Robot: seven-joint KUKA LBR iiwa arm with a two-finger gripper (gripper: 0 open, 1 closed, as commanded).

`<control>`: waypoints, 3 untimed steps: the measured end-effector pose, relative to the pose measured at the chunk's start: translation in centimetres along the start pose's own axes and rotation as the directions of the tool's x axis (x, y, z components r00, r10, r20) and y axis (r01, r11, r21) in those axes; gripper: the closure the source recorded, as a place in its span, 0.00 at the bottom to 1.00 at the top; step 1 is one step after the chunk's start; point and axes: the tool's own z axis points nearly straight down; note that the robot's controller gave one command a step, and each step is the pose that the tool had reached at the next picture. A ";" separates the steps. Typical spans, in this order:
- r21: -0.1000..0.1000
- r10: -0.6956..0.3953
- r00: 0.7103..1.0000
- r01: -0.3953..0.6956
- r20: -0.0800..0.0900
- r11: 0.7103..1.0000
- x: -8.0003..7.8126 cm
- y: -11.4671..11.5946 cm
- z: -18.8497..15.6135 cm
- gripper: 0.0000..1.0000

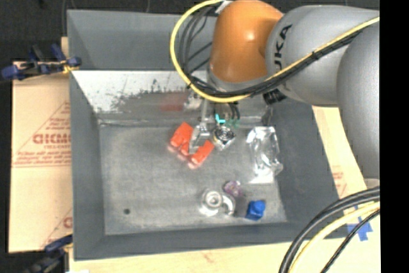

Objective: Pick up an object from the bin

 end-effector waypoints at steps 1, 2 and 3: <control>-0.002 0.131 0.991 -0.131 0.013 0.991 0.5 -4.4 8.7 0.00; -0.002 0.129 0.992 -0.129 0.010 0.992 0.3 -3.0 7.0 0.00; -0.002 0.297 0.955 -0.297 0.010 0.955 -0.2 -4.1 6.8 0.00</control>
Offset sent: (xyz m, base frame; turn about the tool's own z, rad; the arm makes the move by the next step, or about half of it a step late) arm -0.0083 -0.0489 -0.1020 0.1388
